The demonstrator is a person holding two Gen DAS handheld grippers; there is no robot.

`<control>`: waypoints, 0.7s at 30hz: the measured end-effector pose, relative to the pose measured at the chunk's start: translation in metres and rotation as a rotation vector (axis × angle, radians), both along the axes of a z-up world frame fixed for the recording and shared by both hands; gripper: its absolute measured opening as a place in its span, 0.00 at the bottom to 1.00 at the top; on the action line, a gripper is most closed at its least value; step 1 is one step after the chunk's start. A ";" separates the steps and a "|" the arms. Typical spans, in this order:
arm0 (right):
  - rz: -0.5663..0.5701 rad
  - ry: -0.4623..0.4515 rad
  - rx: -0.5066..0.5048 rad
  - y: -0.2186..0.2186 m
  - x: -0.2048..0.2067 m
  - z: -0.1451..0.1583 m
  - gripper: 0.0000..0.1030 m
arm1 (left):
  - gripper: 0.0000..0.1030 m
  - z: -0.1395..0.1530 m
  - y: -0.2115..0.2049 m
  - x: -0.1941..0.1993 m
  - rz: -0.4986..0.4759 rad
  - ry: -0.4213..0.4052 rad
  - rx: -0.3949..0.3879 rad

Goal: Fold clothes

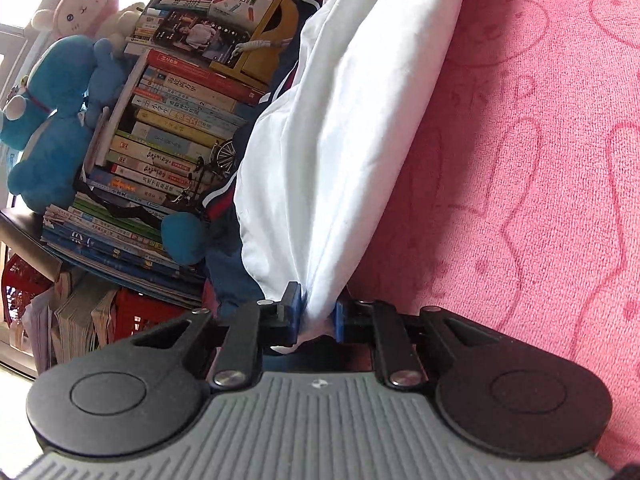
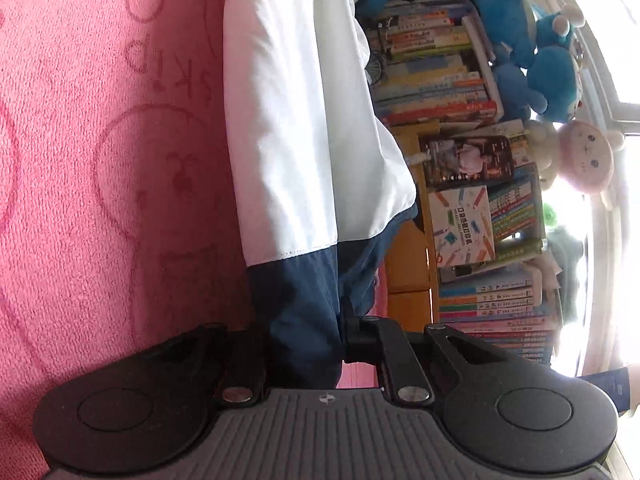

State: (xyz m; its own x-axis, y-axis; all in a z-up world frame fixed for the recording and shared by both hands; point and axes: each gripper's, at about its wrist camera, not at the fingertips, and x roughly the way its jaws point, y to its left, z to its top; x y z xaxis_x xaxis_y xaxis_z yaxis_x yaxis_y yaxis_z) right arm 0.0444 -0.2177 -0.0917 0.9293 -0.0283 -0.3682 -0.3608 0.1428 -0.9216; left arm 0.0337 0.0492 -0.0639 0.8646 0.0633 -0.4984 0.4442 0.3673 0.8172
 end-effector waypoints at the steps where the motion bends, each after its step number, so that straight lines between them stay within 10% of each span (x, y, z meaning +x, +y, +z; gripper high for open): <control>1: 0.004 0.001 -0.001 -0.002 -0.001 0.000 0.13 | 0.18 0.000 0.001 -0.002 -0.002 0.000 0.006; 8: -0.069 -0.008 -0.067 -0.032 -0.005 -0.002 0.18 | 0.30 0.006 0.033 -0.027 0.073 0.004 -0.002; 13: -0.198 0.024 0.080 -0.062 -0.028 0.026 0.43 | 0.36 0.019 0.055 -0.047 0.174 -0.037 -0.041; 21: 0.132 0.122 0.308 0.051 -0.080 0.052 0.69 | 0.64 0.029 -0.016 -0.057 -0.059 -0.033 -0.140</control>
State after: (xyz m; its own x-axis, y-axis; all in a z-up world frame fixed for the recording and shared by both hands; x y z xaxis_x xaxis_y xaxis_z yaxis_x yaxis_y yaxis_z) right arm -0.0353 -0.1669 -0.0401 0.8662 0.2186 -0.4494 -0.4995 0.3521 -0.7916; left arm -0.0231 0.0333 -0.0345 0.8806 -0.0564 -0.4705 0.4426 0.4525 0.7742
